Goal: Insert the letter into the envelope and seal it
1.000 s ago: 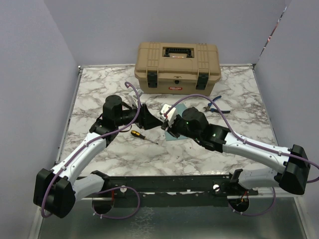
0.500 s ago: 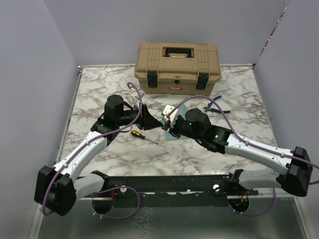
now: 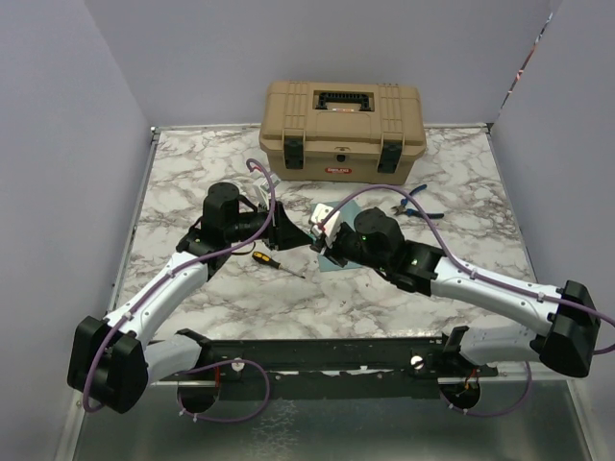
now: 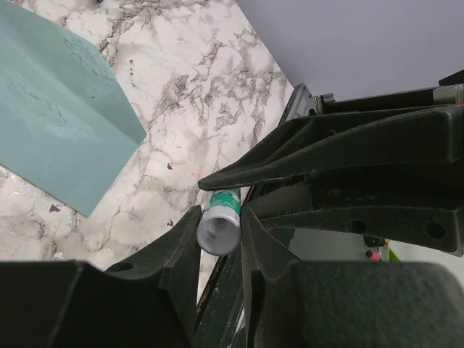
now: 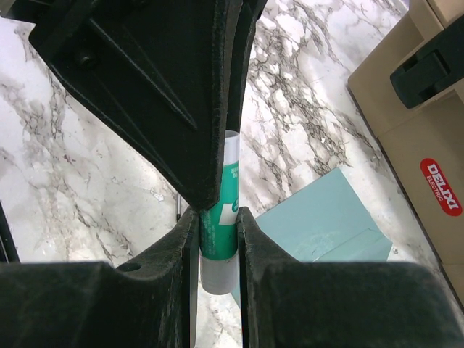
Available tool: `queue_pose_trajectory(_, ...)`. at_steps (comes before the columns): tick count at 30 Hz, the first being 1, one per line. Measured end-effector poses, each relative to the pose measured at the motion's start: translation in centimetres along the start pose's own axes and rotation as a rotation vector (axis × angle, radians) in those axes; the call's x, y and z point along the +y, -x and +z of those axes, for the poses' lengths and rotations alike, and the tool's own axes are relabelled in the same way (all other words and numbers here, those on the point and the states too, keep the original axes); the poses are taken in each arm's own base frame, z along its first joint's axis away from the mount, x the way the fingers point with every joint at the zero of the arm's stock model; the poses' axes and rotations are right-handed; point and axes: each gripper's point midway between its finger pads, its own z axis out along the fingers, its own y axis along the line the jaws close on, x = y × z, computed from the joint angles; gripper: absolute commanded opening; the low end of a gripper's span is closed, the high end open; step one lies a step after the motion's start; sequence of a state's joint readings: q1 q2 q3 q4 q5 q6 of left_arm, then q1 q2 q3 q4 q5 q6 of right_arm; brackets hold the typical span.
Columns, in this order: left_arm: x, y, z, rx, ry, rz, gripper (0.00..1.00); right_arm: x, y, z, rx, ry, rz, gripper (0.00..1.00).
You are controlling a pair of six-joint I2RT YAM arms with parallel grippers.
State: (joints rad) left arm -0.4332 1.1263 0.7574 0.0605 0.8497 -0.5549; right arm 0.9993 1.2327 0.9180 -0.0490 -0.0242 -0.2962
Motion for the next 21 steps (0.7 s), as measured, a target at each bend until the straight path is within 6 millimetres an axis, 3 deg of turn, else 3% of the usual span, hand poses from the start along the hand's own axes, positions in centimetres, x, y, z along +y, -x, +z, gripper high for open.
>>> queue_pose_trajectory(3,0.0,0.0,0.0,0.000,0.000,0.003,0.00,0.0,0.0,0.0,0.004,0.007,0.001,0.21)
queue_pose_trajectory(8,-0.6,0.9,0.0,-0.040,-0.018,0.024,0.00,-0.5,0.5,0.0,0.019,0.038,0.062,0.66)
queue_pose_trajectory(10,-1.1,1.4,-0.2,-0.073,-0.035,0.038,0.00,-0.9,0.6,-0.2,0.012,0.042,0.097,0.77)
queue_pose_trajectory(16,-2.0,4.2,-0.1,-0.193,-0.049,0.005,0.00,-3.1,0.1,-2.9,-0.047,0.039,0.283,0.83)
queue_pose_trajectory(21,-1.8,5.2,0.4,-0.222,-0.061,-0.093,0.00,-4.6,2.3,-5.6,-0.194,0.036,0.471,0.84)
